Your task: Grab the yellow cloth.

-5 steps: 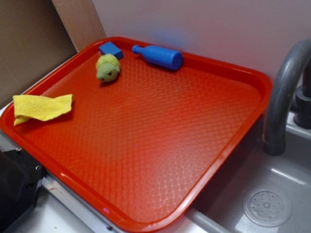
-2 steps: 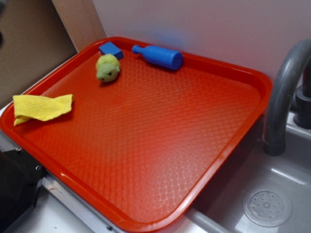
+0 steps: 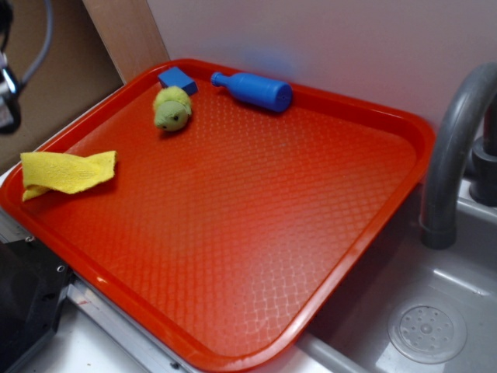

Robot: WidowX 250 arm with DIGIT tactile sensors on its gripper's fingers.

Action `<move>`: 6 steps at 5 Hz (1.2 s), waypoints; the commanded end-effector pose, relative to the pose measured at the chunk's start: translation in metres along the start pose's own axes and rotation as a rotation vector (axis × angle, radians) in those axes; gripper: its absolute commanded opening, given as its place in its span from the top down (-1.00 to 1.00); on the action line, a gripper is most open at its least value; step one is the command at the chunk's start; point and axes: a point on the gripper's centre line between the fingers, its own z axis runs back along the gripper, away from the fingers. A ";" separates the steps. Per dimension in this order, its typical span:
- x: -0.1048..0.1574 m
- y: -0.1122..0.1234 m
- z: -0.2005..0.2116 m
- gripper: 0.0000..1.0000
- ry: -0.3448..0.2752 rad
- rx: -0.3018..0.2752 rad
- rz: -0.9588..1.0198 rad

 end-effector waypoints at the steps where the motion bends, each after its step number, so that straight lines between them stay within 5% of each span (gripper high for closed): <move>1: 0.004 0.047 -0.065 -1.00 -0.130 0.130 -0.049; 2: 0.017 0.055 -0.082 -1.00 -0.139 0.122 -0.032; 3: 0.018 0.054 -0.079 1.00 -0.144 0.144 0.024; 6: 0.016 0.057 -0.087 1.00 -0.102 0.145 0.036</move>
